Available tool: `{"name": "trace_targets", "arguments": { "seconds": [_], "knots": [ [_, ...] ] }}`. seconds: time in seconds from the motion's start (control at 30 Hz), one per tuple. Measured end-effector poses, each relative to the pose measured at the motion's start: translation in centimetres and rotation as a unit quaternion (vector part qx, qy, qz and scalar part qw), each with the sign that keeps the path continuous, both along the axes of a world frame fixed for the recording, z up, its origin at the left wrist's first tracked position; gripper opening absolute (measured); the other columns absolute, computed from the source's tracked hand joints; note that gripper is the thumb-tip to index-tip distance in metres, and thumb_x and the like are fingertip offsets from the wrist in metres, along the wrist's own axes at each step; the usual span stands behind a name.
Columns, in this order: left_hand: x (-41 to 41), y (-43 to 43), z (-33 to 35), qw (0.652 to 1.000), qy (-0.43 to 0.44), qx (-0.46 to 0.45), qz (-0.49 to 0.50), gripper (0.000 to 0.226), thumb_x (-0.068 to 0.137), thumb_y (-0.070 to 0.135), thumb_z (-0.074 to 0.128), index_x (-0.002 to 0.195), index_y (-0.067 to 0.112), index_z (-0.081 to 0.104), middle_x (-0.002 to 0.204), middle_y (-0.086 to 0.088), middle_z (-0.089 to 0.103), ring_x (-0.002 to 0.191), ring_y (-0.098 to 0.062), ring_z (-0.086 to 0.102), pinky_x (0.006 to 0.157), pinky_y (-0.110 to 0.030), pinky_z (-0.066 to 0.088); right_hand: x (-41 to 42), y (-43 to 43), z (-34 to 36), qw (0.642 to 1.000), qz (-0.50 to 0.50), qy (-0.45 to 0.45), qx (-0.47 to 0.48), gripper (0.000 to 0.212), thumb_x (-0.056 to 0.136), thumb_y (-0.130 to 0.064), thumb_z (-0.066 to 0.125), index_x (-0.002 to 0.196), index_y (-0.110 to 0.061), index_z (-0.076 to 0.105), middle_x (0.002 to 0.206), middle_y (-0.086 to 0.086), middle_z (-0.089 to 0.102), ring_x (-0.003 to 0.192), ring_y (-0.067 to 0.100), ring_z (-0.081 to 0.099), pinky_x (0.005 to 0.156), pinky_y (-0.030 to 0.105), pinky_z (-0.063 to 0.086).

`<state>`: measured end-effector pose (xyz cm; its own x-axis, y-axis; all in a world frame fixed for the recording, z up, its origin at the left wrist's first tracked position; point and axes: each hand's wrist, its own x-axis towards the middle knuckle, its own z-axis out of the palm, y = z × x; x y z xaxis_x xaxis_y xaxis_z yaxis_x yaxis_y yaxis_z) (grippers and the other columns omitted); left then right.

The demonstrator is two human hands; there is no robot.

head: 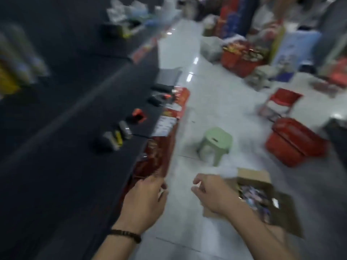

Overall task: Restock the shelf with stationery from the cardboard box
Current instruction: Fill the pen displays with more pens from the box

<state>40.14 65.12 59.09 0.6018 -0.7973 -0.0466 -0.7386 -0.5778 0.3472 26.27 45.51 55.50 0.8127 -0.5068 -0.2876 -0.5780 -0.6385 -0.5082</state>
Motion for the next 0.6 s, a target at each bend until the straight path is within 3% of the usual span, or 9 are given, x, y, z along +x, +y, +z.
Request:
{"name": "trace_targets", "arguments": {
  "seconds": [0.13,0.27,0.4,0.6],
  "knots": [
    [-6.3,-11.4,-5.9,0.988,0.060,0.077,-0.117,0.015,0.099,0.052,0.056,0.107,0.039,0.059,0.103,0.018,0.060,0.103,-0.007,0.061,0.083,-0.032,0.055,-14.6,-8.7,-6.0,0.979,-0.179,0.084,0.056,0.011,0.098,-0.035,0.061,0.094,-0.025,0.065,0.096,0.003,0.075,0.094,0.026,0.070,0.072,0.031,0.050],
    [-11.1,-21.5,-10.4,0.961,0.095,0.142,-0.216,0.013,0.101,0.052,0.055,0.105,0.041,0.060,0.101,0.018,0.061,0.097,-0.009,0.059,0.086,-0.033,0.055,-24.7,-13.8,-10.8,0.934,-0.322,0.125,0.094,0.024,0.097,-0.044,0.066,0.111,-0.025,0.070,0.106,0.002,0.074,0.100,0.024,0.070,0.084,0.036,0.056],
    [-14.0,-30.5,-15.8,0.932,0.121,0.192,-0.284,0.015,0.102,0.049,0.055,0.109,0.038,0.063,0.107,0.014,0.064,0.100,-0.011,0.060,0.084,-0.031,0.054,-28.5,-17.9,-14.0,0.897,-0.397,0.140,0.132,0.026,0.102,-0.040,0.064,0.119,-0.022,0.068,0.113,0.000,0.071,0.098,0.018,0.066,0.080,0.029,0.051],
    [-15.9,-42.8,-29.7,0.890,0.155,0.267,-0.334,0.018,0.102,0.046,0.056,0.117,0.036,0.060,0.125,0.006,0.060,0.111,-0.019,0.056,0.090,-0.035,0.052,-30.4,-25.5,-25.1,0.846,-0.468,0.176,0.185,0.024,0.101,-0.042,0.064,0.116,-0.024,0.069,0.102,-0.003,0.068,0.094,0.015,0.064,0.084,0.035,0.056]
  ]
}}
